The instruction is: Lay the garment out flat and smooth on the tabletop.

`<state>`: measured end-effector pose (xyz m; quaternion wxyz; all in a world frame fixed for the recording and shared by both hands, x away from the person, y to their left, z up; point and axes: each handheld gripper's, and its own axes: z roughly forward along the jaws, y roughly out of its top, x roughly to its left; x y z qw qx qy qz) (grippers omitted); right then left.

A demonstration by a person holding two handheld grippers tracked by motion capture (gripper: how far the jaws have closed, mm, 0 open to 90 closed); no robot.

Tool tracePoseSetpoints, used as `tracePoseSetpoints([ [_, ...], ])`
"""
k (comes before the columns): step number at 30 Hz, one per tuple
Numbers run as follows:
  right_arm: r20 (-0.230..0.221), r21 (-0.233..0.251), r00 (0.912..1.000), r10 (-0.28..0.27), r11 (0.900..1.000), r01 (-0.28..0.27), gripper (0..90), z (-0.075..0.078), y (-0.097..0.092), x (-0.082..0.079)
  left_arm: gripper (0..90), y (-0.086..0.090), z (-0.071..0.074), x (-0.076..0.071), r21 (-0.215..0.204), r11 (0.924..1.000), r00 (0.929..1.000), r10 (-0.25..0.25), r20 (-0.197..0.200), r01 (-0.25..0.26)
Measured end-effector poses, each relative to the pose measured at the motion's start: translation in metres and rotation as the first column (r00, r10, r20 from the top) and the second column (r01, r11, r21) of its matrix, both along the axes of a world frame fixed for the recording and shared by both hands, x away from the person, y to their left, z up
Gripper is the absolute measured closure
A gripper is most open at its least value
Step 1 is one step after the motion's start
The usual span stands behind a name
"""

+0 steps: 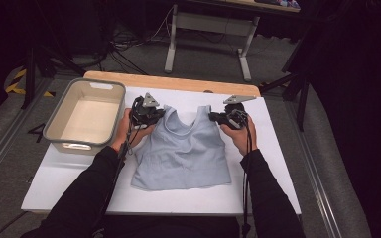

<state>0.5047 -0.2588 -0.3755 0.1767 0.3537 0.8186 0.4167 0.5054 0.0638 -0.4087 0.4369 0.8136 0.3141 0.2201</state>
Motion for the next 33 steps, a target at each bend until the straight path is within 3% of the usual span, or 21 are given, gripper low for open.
tracePoseSetpoints([
  [3, 0.04, 0.033, 0.9992, -0.004, 0.9994, 0.003, 88.6, 0.007, -0.005, -0.008, 86.7, 0.005, 0.007, -0.007, -0.036, 0.9993, 0.9997, 0.011, 0.022, -0.01],
  [5, 0.066, 0.049, 0.9977, -0.011, 0.9988, 0.007, 88.6, 0.01, -0.008, -0.012, 86.7, 0.008, 0.012, -0.012, -0.03, 0.9992, 0.9979, 0.027, 0.059, -0.025],
  [9, 0.131, 0.075, 0.9907, -0.037, 0.9968, 0.027, 88.7, 0.015, -0.011, -0.02, 86.7, 0.013, 0.019, -0.019, -0.07, 0.9962, 0.9907, 0.061, 0.121, -0.053],
  [13, 0.243, 0.074, 0.9658, -0.091, 0.9944, 0.075, 88.8, 0.014, -0.01, -0.03, 86.7, 0.014, 0.026, -0.025, -0.115, 0.9902, 0.9792, 0.099, 0.177, -0.079],
  [17, 0.315, 0.114, 0.9402, -0.129, 0.9887, 0.097, 88.8, 0.014, -0.01, -0.037, 86.7, 0.013, 0.031, -0.031, -0.116, 0.9901, 0.9732, 0.102, 0.206, -0.079],
  [23, 0.418, 0.106, 0.8932, -0.166, 0.9854, 0.134, 88.8, 0.015, 0.0, -0.048, 86.7, 0.017, 0.039, -0.038, -0.135, 0.9879, 0.9683, 0.106, 0.226, -0.077],
  [28, 0.452, 0.13, 0.8771, -0.163, 0.9846, 0.116, 88.9, 0.023, 0.002, -0.056, 86.7, 0.019, 0.054, -0.048, -0.174, 0.9821, 0.9603, 0.115, 0.254, -0.071],
  [31, 0.458, 0.145, 0.8723, -0.171, 0.9826, 0.117, 88.9, 0.032, 0.002, -0.061, 86.7, 0.018, 0.066, -0.056, -0.169, 0.9835, 0.95, 0.112, 0.291, -0.064],
  [33, 0.464, 0.152, 0.8684, -0.174, 0.9815, 0.116, 88.9, 0.038, 0.002, -0.065, 86.7, 0.02, 0.073, -0.06, -0.173, 0.9834, 0.9498, 0.105, 0.295, -0.055],
])
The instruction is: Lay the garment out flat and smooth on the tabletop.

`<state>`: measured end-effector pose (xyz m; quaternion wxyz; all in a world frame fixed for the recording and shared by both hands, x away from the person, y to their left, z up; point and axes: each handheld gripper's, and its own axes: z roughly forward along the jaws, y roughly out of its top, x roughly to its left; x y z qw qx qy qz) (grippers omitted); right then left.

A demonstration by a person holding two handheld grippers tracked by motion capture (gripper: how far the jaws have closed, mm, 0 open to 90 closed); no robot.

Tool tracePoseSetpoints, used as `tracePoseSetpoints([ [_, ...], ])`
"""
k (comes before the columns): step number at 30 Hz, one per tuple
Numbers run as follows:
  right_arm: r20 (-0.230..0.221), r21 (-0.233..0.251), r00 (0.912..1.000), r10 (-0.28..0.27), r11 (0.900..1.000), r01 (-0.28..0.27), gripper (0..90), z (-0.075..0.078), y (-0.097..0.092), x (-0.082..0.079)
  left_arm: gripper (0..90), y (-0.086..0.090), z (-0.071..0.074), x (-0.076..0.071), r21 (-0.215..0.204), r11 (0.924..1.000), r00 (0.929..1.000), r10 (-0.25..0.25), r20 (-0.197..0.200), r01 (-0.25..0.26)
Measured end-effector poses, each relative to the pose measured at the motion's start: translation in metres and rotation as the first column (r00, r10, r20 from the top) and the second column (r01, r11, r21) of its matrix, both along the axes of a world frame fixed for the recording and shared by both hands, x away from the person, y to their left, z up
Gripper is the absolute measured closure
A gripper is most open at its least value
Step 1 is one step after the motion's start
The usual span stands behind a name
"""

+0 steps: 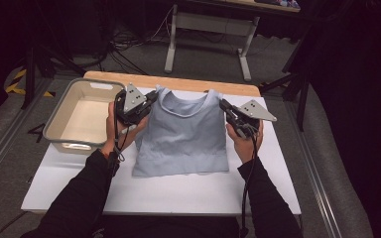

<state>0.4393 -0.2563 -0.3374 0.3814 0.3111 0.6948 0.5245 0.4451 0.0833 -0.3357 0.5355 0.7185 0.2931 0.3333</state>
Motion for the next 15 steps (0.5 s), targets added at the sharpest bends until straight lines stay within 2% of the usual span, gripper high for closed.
tracePoseSetpoints([
  [5, 0.023, 0.019, 0.9997, 0.009, 0.9998, -0.01, 88.9, 0.015, 0.0, -0.011, 86.7, 0.002, 0.015, -0.011, -0.012, 0.9999, 0.9995, -0.006, 0.032, 0.007],
  [11, 0.046, 0.033, 0.9984, 0.031, 0.9989, -0.033, 88.9, 0.031, 0.001, -0.027, 86.7, 0.006, 0.034, -0.027, -0.005, 0.9999, 0.9979, -0.013, 0.064, 0.013],
  [15, 0.054, 0.062, 0.9969, 0.056, 0.9963, -0.06, 88.8, 0.044, -0.001, -0.042, 86.7, 0.01, 0.045, -0.039, 0.0, 1.0, 0.9962, -0.01, 0.087, 0.01],
])
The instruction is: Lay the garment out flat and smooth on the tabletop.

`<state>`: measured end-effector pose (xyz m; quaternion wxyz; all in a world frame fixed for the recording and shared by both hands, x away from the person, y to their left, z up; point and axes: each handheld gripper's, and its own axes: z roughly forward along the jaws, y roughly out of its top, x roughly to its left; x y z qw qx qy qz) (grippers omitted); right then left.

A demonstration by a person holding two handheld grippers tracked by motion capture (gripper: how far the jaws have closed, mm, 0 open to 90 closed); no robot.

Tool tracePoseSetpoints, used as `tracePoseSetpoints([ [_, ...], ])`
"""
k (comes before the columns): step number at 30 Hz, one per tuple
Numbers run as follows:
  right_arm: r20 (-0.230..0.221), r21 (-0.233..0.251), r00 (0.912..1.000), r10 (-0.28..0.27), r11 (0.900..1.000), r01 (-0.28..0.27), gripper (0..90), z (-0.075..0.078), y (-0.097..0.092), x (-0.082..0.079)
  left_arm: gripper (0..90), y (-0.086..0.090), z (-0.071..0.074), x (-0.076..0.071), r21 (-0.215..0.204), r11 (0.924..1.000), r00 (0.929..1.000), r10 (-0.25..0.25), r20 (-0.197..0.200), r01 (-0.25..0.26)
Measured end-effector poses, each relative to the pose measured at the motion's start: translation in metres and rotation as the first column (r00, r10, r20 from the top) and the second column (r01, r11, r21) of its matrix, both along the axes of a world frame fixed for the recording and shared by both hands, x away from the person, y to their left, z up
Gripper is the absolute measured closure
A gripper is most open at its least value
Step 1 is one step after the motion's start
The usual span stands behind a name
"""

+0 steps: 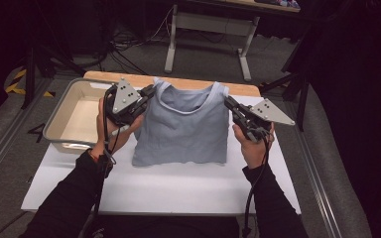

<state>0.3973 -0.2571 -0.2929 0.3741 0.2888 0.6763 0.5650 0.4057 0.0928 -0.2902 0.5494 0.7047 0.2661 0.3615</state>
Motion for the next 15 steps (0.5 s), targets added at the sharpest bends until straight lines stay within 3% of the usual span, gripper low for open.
tracePoseSetpoints([
  [4, 0.017, 0.024, 0.9997, 0.019, 0.9995, -0.02, 88.8, 0.015, -0.002, -0.016, 86.6, 0.006, 0.012, -0.011, -0.027, 0.9996, 1.0, -0.004, -0.004, 0.004],
  [8, 0.028, 0.029, 0.9991, 0.032, 0.999, -0.033, 88.8, 0.026, -0.002, -0.032, 86.6, 0.007, 0.021, -0.024, -0.016, 0.9997, 0.9997, -0.02, 0.017, 0.02],
  [15, 0.029, 0.033, 0.999, 0.033, 0.9989, -0.034, 88.8, 0.031, -0.003, -0.05, 86.6, 0.007, 0.03, -0.039, -0.011, 0.9992, 0.9991, -0.039, 0.015, 0.039],
])
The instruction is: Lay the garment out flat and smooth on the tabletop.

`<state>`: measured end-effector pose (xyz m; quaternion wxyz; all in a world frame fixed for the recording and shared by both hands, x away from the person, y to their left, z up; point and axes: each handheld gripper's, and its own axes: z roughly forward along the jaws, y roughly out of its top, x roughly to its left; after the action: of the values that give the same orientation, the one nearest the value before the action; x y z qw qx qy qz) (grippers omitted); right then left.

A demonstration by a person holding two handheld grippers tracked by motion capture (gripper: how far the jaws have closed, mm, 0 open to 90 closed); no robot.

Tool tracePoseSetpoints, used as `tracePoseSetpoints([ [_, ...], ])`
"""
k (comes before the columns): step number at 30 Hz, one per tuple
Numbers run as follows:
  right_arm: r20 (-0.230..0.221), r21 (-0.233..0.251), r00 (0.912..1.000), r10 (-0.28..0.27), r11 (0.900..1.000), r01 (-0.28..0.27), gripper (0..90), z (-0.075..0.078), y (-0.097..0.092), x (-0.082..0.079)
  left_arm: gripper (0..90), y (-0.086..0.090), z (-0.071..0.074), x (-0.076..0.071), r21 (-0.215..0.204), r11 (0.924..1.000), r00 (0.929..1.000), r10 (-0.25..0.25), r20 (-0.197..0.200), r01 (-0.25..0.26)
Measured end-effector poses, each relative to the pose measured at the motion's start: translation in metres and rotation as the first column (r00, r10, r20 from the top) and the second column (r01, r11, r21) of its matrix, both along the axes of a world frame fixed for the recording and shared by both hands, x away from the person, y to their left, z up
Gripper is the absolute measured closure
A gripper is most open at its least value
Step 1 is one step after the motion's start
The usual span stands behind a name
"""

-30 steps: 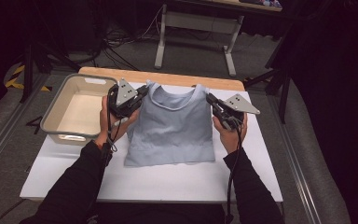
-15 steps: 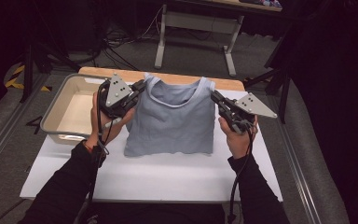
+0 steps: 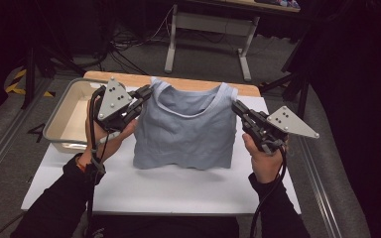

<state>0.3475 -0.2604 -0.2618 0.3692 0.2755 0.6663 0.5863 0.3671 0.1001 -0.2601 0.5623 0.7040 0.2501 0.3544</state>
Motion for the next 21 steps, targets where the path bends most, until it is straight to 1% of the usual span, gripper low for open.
tracePoseSetpoints([
  [1, -0.001, -0.001, 1.0, 0.003, 1.0, -0.003, 88.8, 0.0, -0.001, -0.001, 86.6, 0.0, 0.0, -0.002, -0.003, 1.0, 1.0, -0.003, -0.004, 0.003],
  [3, 0.0, 0.004, 1.0, 0.008, 1.0, -0.008, 88.8, -0.001, -0.001, -0.004, 86.6, 0.0, 0.0, -0.004, 0.004, 1.0, 0.9999, -0.006, -0.011, 0.006],
  [6, -0.016, 0.014, 0.9998, 0.015, 0.9998, -0.015, 88.8, -0.004, -0.002, -0.006, 86.5, -0.001, -0.005, -0.002, -0.003, 1.0, 0.9989, -0.009, -0.046, 0.009],
  [8, -0.028, 0.008, 0.9995, 0.018, 0.9998, -0.017, 88.8, -0.008, -0.001, -0.006, 86.6, -0.002, -0.012, 0.001, -0.009, 0.9999, 0.9978, -0.009, -0.065, 0.008],
  [10, -0.043, 0.004, 0.9989, 0.022, 0.9998, -0.021, 88.8, -0.013, 0.0, -0.005, 86.5, -0.003, -0.018, 0.005, -0.004, 1.0, 0.9971, -0.004, -0.076, 0.004],
  [11, -0.048, -0.004, 0.9986, 0.021, 0.9998, -0.021, 88.7, -0.015, 0.0, -0.004, 86.5, -0.003, -0.022, 0.009, 0.008, 1.0, 0.9976, 0.005, -0.069, -0.005],
  [12, -0.057, -0.004, 0.9981, 0.022, 0.9997, -0.023, 88.7, -0.017, 0.0, -0.003, 86.5, -0.003, -0.026, 0.013, 0.024, 0.9994, 0.9974, 0.026, -0.067, -0.025],
  [13, -0.067, 0.003, 0.9974, 0.026, 0.9997, -0.026, 88.7, -0.019, 0.0, -0.001, 86.5, -0.003, -0.03, 0.018, 0.025, 0.9992, 0.9963, 0.032, -0.08, -0.03],
  [14, -0.077, 0.004, 0.9968, 0.024, 0.9997, -0.023, 88.7, -0.022, 0.0, 0.001, 86.5, -0.003, -0.034, 0.023, 0.024, 0.9993, 0.995, 0.031, -0.095, -0.029],
  [15, -0.086, -0.003, 0.9962, 0.014, 0.9999, -0.014, 88.7, -0.024, 0.0, 0.005, 86.5, -0.004, -0.038, 0.03, 0.04, 0.9982, 0.9938, 0.048, -0.101, -0.044],
  [17, -0.104, -0.012, 0.9946, 0.001, 0.9999, -0.002, 88.7, -0.029, 0.0, 0.014, 86.4, -0.004, -0.044, 0.038, 0.04, 0.9978, 0.9917, 0.057, -0.115, -0.052],
  [18, -0.111, -0.008, 0.9938, -0.004, 1.0, 0.003, 88.7, -0.031, 0.001, 0.02, 86.4, -0.005, -0.047, 0.043, 0.04, 0.9976, 0.9903, 0.061, -0.125, -0.057],
  [19, -0.114, -0.009, 0.9934, 0.002, 1.0, -0.003, 88.6, -0.034, 0.0, 0.026, 86.3, -0.006, -0.05, 0.048, 0.047, 0.997, 0.989, 0.067, -0.132, -0.061],
  [20, -0.118, -0.016, 0.9931, 0.001, 0.9999, -0.003, 88.6, -0.036, 0.0, 0.033, 86.3, -0.007, -0.052, 0.053, 0.042, 0.9974, 0.9885, 0.063, -0.138, -0.058],
  [21, -0.119, -0.026, 0.9928, -0.013, 0.9996, 0.01, 88.6, -0.039, 0.0, 0.041, 86.2, -0.008, -0.055, 0.058, 0.048, 0.997, 0.9878, 0.067, -0.141, -0.061],
])
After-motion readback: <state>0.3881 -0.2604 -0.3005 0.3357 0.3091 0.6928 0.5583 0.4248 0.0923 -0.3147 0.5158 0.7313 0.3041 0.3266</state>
